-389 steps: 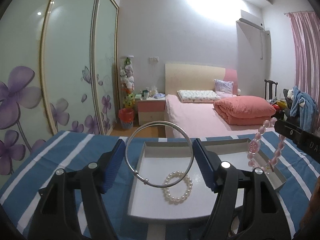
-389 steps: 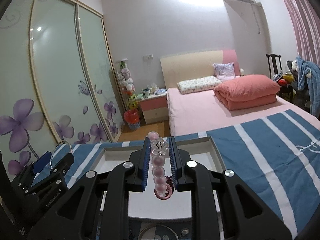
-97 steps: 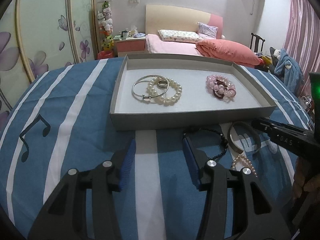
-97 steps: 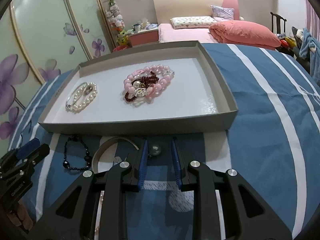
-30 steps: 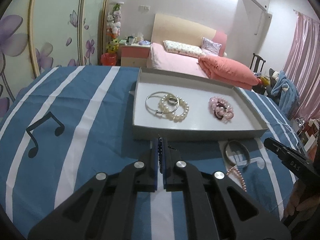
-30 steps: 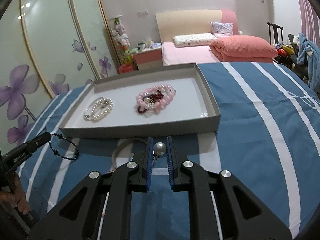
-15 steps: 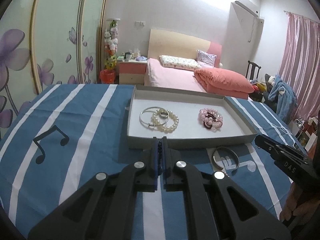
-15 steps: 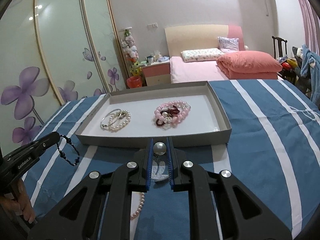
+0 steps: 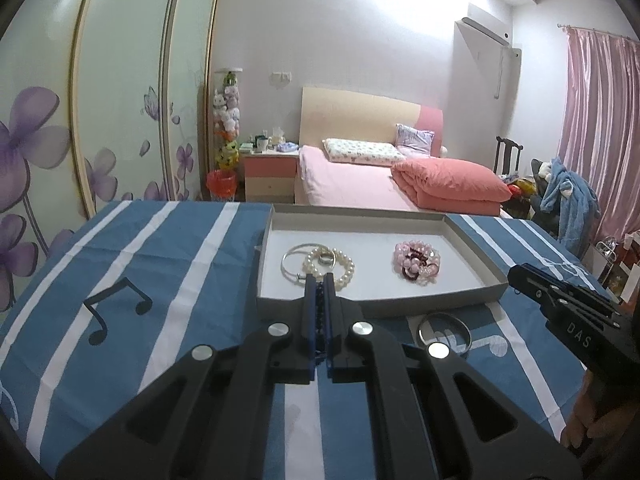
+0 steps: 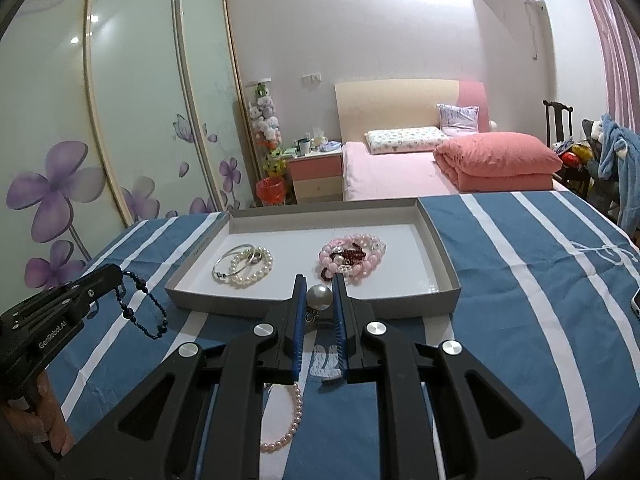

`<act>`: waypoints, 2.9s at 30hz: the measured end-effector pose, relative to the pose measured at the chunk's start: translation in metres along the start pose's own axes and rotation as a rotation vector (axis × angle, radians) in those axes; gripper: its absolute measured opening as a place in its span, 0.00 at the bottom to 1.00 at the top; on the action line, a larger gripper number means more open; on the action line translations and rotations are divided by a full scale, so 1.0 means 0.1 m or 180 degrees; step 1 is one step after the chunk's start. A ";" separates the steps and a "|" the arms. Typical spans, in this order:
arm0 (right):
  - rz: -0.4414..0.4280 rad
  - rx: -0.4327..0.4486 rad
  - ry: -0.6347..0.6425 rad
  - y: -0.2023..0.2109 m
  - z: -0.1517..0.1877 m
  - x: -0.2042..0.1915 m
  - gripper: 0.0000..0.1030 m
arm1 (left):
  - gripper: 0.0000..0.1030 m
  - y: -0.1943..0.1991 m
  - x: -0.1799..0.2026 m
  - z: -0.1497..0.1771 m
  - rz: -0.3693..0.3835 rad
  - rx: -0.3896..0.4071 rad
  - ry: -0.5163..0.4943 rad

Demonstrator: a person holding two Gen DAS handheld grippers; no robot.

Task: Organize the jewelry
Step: 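Lift the pendant and black bracelet and carry both over the gray tray, then open both tools to release the pendant and black bracelet into the tray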

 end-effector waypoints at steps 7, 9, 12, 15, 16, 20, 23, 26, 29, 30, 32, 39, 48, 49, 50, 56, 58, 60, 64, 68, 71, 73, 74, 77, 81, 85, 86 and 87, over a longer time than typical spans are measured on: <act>0.0003 0.0060 0.0037 0.03 -0.02 -0.02 0.14 | 0.04 0.05 0.00 -0.06 -0.0056 0.0073 -0.0033; 0.0003 0.0058 0.0040 0.03 -0.02 -0.02 0.14 | 0.04 0.05 0.00 -0.05 -0.0052 0.0068 -0.0029; 0.0004 0.0063 0.0035 0.03 -0.02 -0.02 0.13 | 0.04 0.05 0.01 -0.06 -0.0050 0.0067 -0.0027; 0.0006 0.0093 0.0030 0.05 -0.03 -0.02 0.14 | 0.04 0.06 0.00 -0.06 -0.0053 0.0077 -0.0026; 0.0006 0.0105 0.0029 0.06 -0.03 -0.02 0.13 | 0.04 0.06 0.00 -0.08 -0.0055 0.0086 -0.0027; 0.0008 0.0201 0.0041 0.12 -0.09 -0.03 0.13 | 0.04 0.09 0.01 -0.13 -0.0072 0.0139 -0.0043; 0.0008 0.0297 0.0061 0.17 -0.14 -0.06 0.14 | 0.04 0.12 0.02 -0.18 -0.0090 0.0182 -0.0069; 0.0009 0.0397 0.0093 0.22 -0.21 -0.09 0.14 | 0.04 0.13 0.03 -0.22 -0.0103 0.0224 -0.0099; 0.0005 0.0543 0.0137 0.29 -0.30 -0.13 0.14 | 0.04 0.15 0.03 -0.28 -0.0134 0.0282 -0.0127; 0.0007 0.0596 0.0155 0.32 -0.32 -0.15 0.14 | 0.04 0.15 0.03 -0.29 -0.0148 0.0306 -0.0135; 0.0014 0.0703 0.0203 0.36 -0.38 -0.19 0.14 | 0.04 0.17 0.03 -0.33 -0.0176 0.0346 -0.0152; 0.0018 0.0954 0.0344 0.40 -0.51 -0.30 0.14 | 0.04 0.14 0.03 -0.46 -0.0254 0.0452 -0.0222; 0.0025 0.0999 0.0355 0.21 -0.61 -0.33 0.14 | 0.04 -0.11 0.02 -0.60 -0.0236 0.0429 -0.0231; 0.0029 0.0987 0.0338 0.17 -0.62 -0.32 0.14 | 0.04 -0.16 0.01 -0.61 -0.0225 0.0416 -0.0223; 0.0032 0.0966 0.0317 0.12 -0.64 -0.32 0.14 | 0.04 -0.20 0.01 -0.61 -0.0217 0.0406 -0.0215; 0.0033 0.0771 0.0179 -0.21 -0.74 -0.21 0.14 | 0.04 -0.60 0.01 -0.67 -0.0122 0.0285 -0.0200; 0.0034 0.0662 0.0135 -0.36 -0.74 -0.19 0.14 | 0.04 -0.73 0.03 -0.68 -0.0078 0.0236 -0.0190; 0.0038 0.0531 0.0085 -0.51 -0.73 -0.14 0.14 | 0.04 -0.88 0.04 -0.67 -0.0033 0.0176 -0.0185; 0.0054 0.0314 0.0000 -0.76 -0.67 -0.09 0.14 | 0.04 -1.13 0.06 -0.65 0.0020 0.0056 -0.0175; 0.0079 0.0117 -0.0106 -0.97 -0.61 -0.01 0.14 | 0.05 -1.32 0.07 -0.59 0.0070 -0.0037 -0.0151; 0.0058 -0.0073 -0.0164 -1.12 -0.56 0.02 0.14 | 0.05 -1.43 0.08 -0.56 0.0121 -0.0089 -0.0127; 0.0026 -0.0193 -0.0193 -1.19 -0.52 0.02 0.15 | 0.19 -1.49 0.09 -0.55 0.0153 -0.0112 -0.0084; 0.0019 -0.0232 -0.0199 -1.21 -0.50 0.02 0.22 | 0.31 -1.50 0.10 -0.55 0.0160 -0.0119 -0.0064; 0.0012 -0.0221 -0.0197 -1.17 -0.46 0.04 0.40 | 0.37 -1.49 0.06 -0.54 0.0129 -0.0101 -0.0029; 0.0030 -0.0201 -0.0240 -1.10 -0.48 0.12 0.40 | 0.44 -1.43 -0.02 -0.53 0.0070 -0.0096 0.0030; 0.0047 -0.0167 -0.0283 -0.99 -0.49 0.16 0.40 | 0.53 -1.28 -0.08 -0.51 0.0033 -0.0079 0.0061; 0.0051 -0.0166 -0.0284 -0.97 -0.49 0.16 0.40 | 0.55 -1.23 -0.09 -0.50 0.0038 -0.0074 0.0060; 0.0052 -0.0167 -0.0279 -0.93 -0.47 0.17 0.40 | 0.56 -1.19 -0.08 -0.49 0.0045 -0.0070 0.0058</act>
Point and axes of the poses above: each gripper's, at about its wrist camera, not at the fingertips, and y roughly against the way its jaws point, x to its right, z to its underside, the point moved 9 cm from there along -y, roughly the way its jaws point, and after that the axes turned 15 degrees about -y, right-handed, at the moved point
